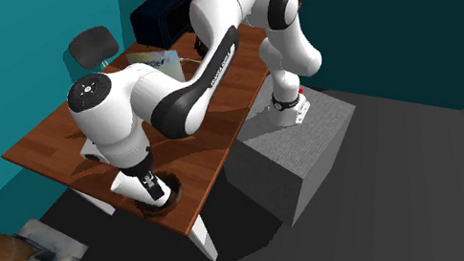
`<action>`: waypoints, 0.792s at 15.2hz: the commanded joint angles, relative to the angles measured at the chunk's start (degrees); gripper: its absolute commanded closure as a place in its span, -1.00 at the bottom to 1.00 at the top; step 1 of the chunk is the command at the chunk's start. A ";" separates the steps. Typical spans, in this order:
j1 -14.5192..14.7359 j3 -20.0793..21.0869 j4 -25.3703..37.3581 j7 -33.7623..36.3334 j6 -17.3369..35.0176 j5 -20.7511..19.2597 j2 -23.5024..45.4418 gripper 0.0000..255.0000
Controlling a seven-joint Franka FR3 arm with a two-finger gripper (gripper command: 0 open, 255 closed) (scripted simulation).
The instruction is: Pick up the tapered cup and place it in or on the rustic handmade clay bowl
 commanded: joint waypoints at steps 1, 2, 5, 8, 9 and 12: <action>0.00 0.00 0.00 0.00 0.00 0.00 0.00 -1.00; 0.17 0.07 1.83 -0.08 -1.89 0.05 -0.05 -1.00; 0.68 0.23 7.76 -0.33 -7.43 0.10 0.35 -1.00; 0.68 0.23 7.76 -0.33 -7.43 0.10 0.35 -1.00; 0.68 0.23 7.76 -0.33 -7.43 0.10 0.35 -1.00; 0.68 0.23 7.76 -0.33 -7.43 0.10 0.35 -1.00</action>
